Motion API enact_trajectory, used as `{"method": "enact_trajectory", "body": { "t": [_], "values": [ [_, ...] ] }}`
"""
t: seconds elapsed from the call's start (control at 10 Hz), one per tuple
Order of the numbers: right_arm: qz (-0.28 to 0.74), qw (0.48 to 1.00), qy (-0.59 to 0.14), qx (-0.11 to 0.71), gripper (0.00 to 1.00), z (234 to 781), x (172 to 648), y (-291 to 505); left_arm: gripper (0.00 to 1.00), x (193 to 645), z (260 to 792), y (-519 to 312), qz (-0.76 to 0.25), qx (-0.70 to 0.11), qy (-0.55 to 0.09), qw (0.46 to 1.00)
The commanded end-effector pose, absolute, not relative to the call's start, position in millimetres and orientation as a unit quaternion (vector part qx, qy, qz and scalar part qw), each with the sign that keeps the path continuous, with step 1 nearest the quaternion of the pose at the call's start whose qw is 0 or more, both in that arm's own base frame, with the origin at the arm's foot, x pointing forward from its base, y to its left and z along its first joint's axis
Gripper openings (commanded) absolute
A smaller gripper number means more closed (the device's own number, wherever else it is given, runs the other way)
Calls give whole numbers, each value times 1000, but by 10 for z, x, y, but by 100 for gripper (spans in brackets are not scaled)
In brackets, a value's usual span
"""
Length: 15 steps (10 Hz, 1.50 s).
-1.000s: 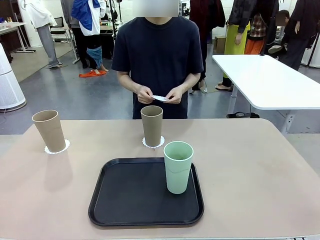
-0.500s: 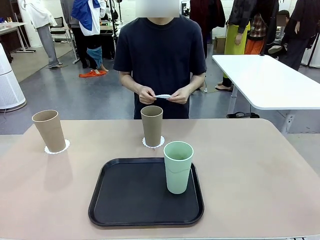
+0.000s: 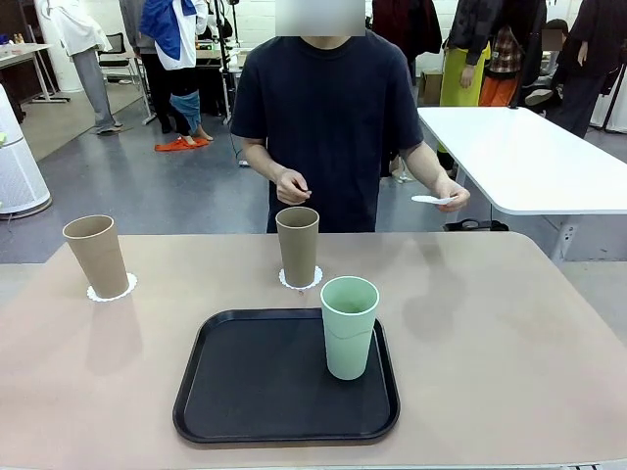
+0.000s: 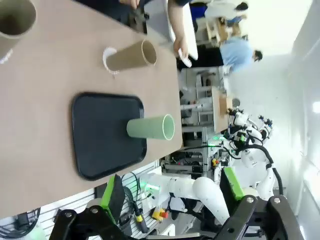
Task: Place coasters on the table and set cups on them.
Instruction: Take one Reusable plastic cup from the Flat Tray and place it on a coaster set by the human.
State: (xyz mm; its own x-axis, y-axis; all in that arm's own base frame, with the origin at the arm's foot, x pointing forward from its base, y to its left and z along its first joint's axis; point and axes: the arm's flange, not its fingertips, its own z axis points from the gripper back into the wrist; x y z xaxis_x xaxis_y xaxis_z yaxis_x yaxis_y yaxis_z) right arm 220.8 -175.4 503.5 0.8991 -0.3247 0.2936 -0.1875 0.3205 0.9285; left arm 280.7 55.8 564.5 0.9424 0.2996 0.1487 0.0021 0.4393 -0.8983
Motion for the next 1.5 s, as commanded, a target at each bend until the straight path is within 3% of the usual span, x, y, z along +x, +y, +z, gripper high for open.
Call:
{"method": "enact_trajectory", "body": {
  "t": [0.0,0.1,0.3,0.4,1.4],
  "values": [
    [-49,778,-225,584,100,5033,2224,-1741,100,2625,5515,533,2,-527,-104,843],
    [-49,778,-225,584,100,5033,2224,-1741,100,2409,5377,683,-92,-534,-65,838],
    [-49,778,-225,584,100,5033,2224,-1741,100,2372,5270,935,-146,-556,-40,817],
    [-49,778,-225,584,100,5033,2224,-1741,100,2442,5363,552,-63,-537,-64,839],
    [-49,778,-225,584,100,5033,2224,-1741,100,2442,5363,552,-63,-537,-64,839]
  ]
}}
